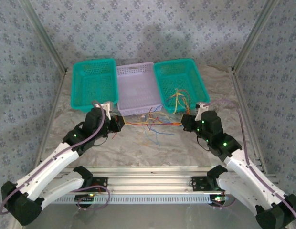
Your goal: Untangle the cables
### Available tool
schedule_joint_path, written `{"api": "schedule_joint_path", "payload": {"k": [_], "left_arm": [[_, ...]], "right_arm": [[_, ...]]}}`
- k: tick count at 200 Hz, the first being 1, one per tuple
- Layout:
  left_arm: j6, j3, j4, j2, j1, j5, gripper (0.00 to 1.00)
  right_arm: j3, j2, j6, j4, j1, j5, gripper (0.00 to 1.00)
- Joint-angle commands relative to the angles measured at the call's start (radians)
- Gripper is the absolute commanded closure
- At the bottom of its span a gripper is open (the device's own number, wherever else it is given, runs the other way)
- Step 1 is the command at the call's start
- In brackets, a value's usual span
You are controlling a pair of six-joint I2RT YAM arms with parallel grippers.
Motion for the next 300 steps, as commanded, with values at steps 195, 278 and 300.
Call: {"api": "schedule_joint_path", "payload": {"k": [195, 278, 300], "left_arm": [[0.104, 0.027, -0.082, 0.169, 0.11, -0.13, 1.0], [0.172, 0.025, -0.048, 0.185, 0.068, -0.109, 1.0], [0.196, 0.018, -0.037, 0.169, 0.045, -0.127, 1.0]], "right_arm": [[-0.218, 0.026, 0.096, 0.053, 0.02, 0.225, 0.56], [-0.147, 0.303, 0.005, 0.376, 0.137, 0.16, 0.37], [-0.072, 0.444, -0.01, 0.395, 0.153, 0.123, 0.4]]}}
